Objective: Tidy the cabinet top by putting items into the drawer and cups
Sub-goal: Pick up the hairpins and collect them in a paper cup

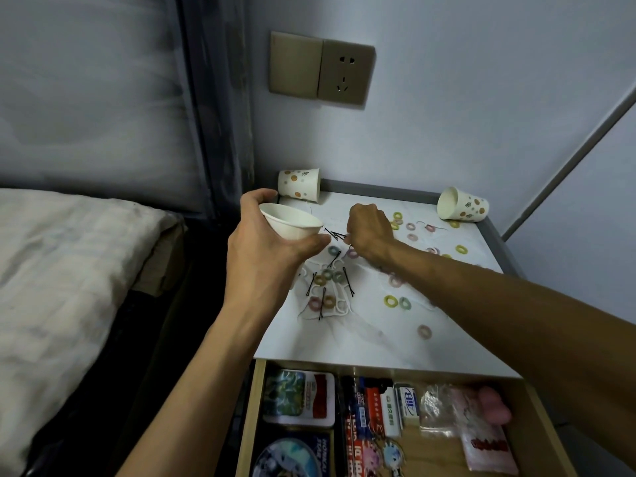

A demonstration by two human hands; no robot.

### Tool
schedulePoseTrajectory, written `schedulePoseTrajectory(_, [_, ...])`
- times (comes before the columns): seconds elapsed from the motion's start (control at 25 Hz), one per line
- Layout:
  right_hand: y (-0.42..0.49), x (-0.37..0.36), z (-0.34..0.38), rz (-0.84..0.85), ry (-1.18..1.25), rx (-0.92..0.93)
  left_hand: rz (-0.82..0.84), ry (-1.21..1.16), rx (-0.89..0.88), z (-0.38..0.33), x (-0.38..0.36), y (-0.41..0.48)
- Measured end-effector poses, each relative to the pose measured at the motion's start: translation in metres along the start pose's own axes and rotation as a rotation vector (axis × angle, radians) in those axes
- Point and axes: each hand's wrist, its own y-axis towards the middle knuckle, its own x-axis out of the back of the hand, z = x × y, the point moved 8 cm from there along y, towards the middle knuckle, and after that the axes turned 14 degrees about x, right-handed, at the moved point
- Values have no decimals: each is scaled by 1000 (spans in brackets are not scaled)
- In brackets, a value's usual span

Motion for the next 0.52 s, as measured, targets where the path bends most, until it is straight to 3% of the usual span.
schedulePoseTrajectory(0.36, [-4,-3,13,122,-260,46,14,1,4,-1,-4,0])
schedulePoseTrajectory(0.52, [-5,-4,4,139,-211,32,17,5,-4,-1,-2,-2])
